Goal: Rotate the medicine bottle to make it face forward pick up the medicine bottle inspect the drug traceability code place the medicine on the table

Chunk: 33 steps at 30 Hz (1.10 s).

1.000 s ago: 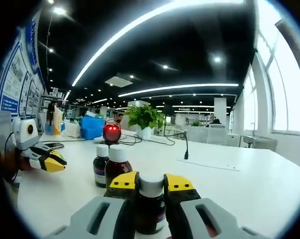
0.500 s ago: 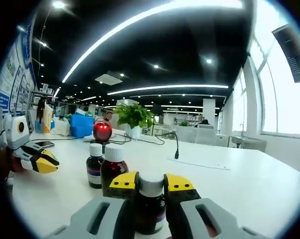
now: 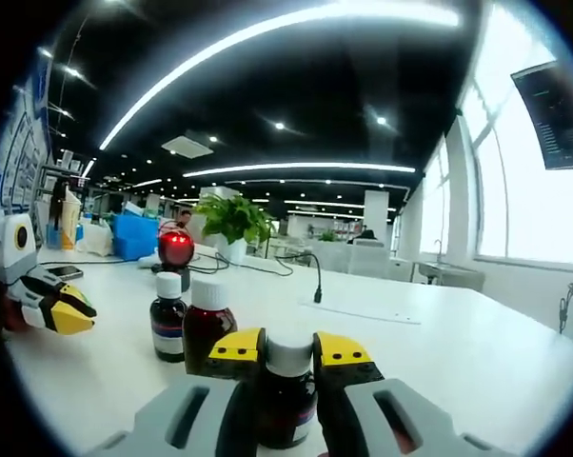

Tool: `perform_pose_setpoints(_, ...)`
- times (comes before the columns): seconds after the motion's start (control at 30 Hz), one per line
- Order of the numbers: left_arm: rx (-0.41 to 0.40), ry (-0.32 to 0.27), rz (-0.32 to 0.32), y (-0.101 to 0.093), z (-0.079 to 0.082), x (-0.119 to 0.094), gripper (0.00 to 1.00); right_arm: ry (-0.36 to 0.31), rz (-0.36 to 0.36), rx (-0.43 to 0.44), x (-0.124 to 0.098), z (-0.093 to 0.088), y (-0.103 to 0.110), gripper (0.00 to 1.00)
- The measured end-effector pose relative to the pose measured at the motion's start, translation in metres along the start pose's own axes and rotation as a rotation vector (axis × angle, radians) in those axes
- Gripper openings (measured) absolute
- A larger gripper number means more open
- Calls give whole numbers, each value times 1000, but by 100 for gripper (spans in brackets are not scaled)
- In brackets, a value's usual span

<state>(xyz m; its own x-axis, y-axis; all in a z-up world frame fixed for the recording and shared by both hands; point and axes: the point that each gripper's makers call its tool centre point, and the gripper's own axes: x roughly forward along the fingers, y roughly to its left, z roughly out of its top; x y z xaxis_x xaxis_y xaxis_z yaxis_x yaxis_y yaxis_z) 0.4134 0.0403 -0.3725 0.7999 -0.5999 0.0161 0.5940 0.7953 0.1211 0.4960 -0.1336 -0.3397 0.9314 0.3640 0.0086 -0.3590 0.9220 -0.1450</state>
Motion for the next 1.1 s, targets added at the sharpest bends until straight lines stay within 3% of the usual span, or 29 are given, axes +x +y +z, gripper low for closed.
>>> perform_pose_setpoints(0.2, -1, 0, 0, 0, 0, 0, 0, -4, -48, 0, 0, 0, -3, 16)
perform_pose_setpoints(0.7, -8, -3, 1, 2, -1, 1, 0, -6, -86, -2, 0, 0, -5, 16)
perform_pose_setpoints(0.93, -3, 0, 0, 1, -2, 1, 0, -11, -75, 17, -2, 3, -7, 17)
perform_pose_setpoints(1.1, -1, 1, 0, 1, -2, 1, 0, -18, -16, 36, -4, 7, -5, 18)
